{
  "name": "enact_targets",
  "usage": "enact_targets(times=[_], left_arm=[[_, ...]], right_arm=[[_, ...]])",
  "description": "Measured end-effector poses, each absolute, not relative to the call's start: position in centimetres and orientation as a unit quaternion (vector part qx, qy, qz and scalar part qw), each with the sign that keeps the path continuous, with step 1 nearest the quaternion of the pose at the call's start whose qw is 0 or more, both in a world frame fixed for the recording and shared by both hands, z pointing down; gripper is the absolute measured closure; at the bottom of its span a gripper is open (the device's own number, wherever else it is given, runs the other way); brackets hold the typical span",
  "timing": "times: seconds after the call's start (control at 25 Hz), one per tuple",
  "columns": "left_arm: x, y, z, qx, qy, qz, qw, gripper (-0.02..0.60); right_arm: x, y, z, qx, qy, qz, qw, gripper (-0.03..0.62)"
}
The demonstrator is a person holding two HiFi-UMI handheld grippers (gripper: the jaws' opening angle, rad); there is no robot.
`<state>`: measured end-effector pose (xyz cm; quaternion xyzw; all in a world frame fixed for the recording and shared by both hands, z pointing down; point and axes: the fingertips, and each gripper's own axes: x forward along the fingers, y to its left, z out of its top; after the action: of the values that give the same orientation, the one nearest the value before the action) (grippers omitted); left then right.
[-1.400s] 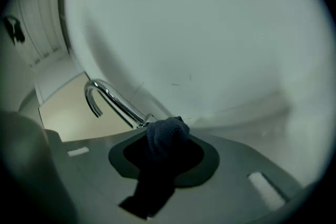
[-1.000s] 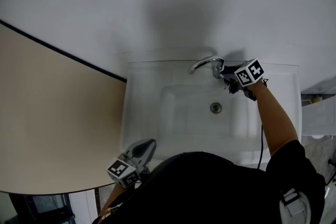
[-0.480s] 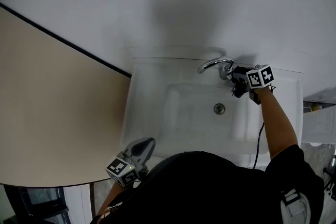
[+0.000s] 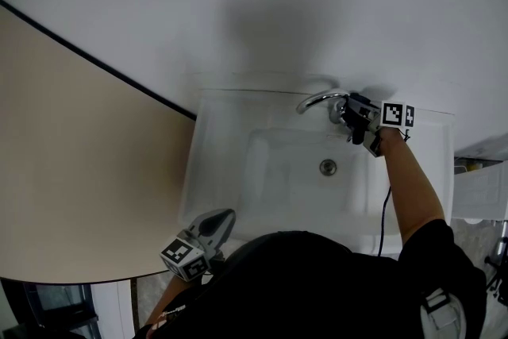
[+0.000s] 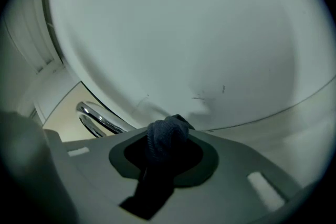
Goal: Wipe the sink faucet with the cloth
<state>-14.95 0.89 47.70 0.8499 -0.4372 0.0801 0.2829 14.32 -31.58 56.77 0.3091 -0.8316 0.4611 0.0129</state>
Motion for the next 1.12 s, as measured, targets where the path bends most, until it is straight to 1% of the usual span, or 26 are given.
enact_targets(times=[0.2, 0.28, 0.36, 0.44, 0.52, 0.56, 0.72, 0.84, 1.0, 1.12], left_arm=[[-15.2, 1.1, 47.8, 0.848, -0.439, 0.071, 0.287, 0.581], [-15.0, 1.0, 47.8, 0.85, -0.437, 0.066, 0.286, 0.581], [-14.9, 0.8, 48.0, 0.852, -0.433, 0.056, 0.289, 0.581], [-15.1, 0.8, 48.2, 0.853, -0.431, 0.047, 0.29, 0.581], [-15.5, 0.7, 48.2, 0.854, -0.431, 0.04, 0.29, 0.581], [-15.6, 0.6, 48.1, 0.854, -0.431, 0.037, 0.29, 0.581], [-15.9, 0.7, 47.6, 0.853, -0.434, 0.028, 0.287, 0.581], [-16.4, 0.9, 47.6, 0.853, -0.436, 0.016, 0.286, 0.581], [-17.3, 1.0, 47.8, 0.851, -0.437, -0.007, 0.289, 0.581], [-17.8, 1.2, 48.1, 0.852, -0.44, 0.005, 0.285, 0.581]], right_arm=[[14.0, -32.0, 52.4, 0.271, -0.808, 0.508, -0.123, 0.511], [13.7, -32.2, 50.2, 0.251, -0.804, 0.513, -0.167, 0.511], [13.4, -32.2, 47.7, 0.233, -0.814, 0.499, -0.185, 0.511], [12.6, -31.7, 44.8, 0.22, -0.839, 0.467, -0.174, 0.511], [10.7, -30.6, 41.9, 0.208, -0.873, 0.419, -0.137, 0.511], [9.4, -29.9, 40.7, 0.204, -0.893, 0.387, -0.106, 0.511], [5.6, -27.8, 39.9, 0.259, -0.937, 0.215, 0.095, 0.511], [3.2, -26.5, 40.2, 0.277, -0.933, 0.094, 0.209, 0.511], [-0.2, -24.9, 41.4, 0.282, -0.897, -0.058, 0.335, 0.511], [-2.4, -23.5, 43.0, 0.268, -0.86, -0.161, 0.404, 0.511]])
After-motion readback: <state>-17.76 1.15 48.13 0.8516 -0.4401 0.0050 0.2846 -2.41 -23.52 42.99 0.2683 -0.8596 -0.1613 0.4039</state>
